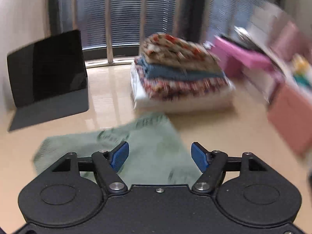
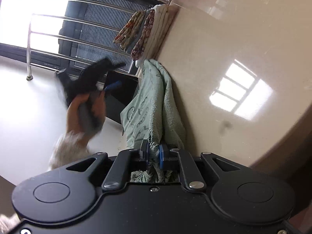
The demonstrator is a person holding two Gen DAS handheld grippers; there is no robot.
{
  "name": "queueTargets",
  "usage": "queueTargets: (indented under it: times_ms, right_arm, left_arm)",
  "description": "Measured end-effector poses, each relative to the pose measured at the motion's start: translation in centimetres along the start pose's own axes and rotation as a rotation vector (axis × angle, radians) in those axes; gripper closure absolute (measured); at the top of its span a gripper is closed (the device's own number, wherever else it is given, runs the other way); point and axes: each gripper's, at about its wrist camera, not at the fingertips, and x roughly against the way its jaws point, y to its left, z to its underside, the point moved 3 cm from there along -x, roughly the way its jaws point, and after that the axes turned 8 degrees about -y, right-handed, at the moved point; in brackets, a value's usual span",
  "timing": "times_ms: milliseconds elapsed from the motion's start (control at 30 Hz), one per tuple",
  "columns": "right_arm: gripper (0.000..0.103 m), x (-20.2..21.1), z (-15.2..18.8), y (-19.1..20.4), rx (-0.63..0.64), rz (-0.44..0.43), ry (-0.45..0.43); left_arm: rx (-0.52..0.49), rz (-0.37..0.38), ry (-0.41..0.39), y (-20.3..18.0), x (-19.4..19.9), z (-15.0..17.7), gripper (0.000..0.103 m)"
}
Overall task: Fold clothes
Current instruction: 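Lay the folded edge down, opening the left gripper then the right gripper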
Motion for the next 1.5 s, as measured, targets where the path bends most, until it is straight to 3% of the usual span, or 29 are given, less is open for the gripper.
queueTargets:
  times_ms: [67, 133, 267, 467, 567, 633, 800, 1000, 1167, 1267, 1400, 1467, 1500]
  right_arm:
    - [0.09, 0.1, 0.0, 0.1, 0.011, 0.013, -0.003]
    - [0.09, 0.4, -0.1, 0.3, 0.033, 0.024, -0.015]
    - [0.093, 1.0, -0.1, 0.8, 0.078, 0.032, -0.036]
    - [0.09, 1.3, 0.1, 1.0, 0.116, 0.067, -0.029]
    - [0.075, 2.1, -0.1, 2.1, 0.208, 0.094, -0.047]
    - [0.057, 2.9, -0.4, 3.1, 0.302, 0.117, -0.075]
    - [0.043, 4.0, -2.3, 6.1, 0.561, 0.167, -0.165]
    - [0.041, -0.4, -5.0, 8.1, 0.74, 0.196, -0.03]
    - [0.041, -6.7, -6.1, 8.9, 0.838, 0.227, 0.176]
    - [0.041, -9.5, -5.8, 8.4, 0.87, 0.276, 0.249]
    - [0.043, -11.4, -4.8, 7.2, 0.883, 0.32, 0.291]
    - [0.071, -11.5, -4.4, 6.9, 0.849, 0.298, 0.297]
    - [0.091, -11.5, -4.2, 6.7, 0.83, 0.287, 0.3]
  left_arm:
    - [-0.09, 0.003, 0.02, -0.1, 2.5, 2.6, 0.035]
    - [-0.134, 0.027, 0.035, -0.1, 4.6, 5.0, 0.046]
    - [-0.134, 0.083, 0.086, 0.2, 7.7, 9.4, 0.063]
    - [-0.137, 0.12, 0.123, -0.1, 8.9, 13.7, 0.065]
    - [-0.162, 0.109, 0.086, -0.6, 9.2, 14.4, 0.063]
    - [-0.186, 0.094, 0.075, -1.0, 9.3, 14.4, 0.062]
    - [-0.246, 0.049, 0.042, -2.0, 10.0, 14.5, 0.053]
    - [-0.27, 0.146, -0.019, -3.7, 14.7, 15.2, 0.048]
    - [-0.388, 0.191, 0.041, -5.9, 16.2, 17.1, 0.046]
    - [-0.468, 0.179, 0.067, -6.7, 16.0, 18.1, 0.046]
    - [-0.465, 0.196, 0.099, -6.3, 15.7, 18.3, 0.046]
    - [-0.457, 0.203, 0.116, -5.7, 15.8, 18.4, 0.046]
    - [-0.457, 0.206, 0.125, -5.4, 15.9, 18.4, 0.046]
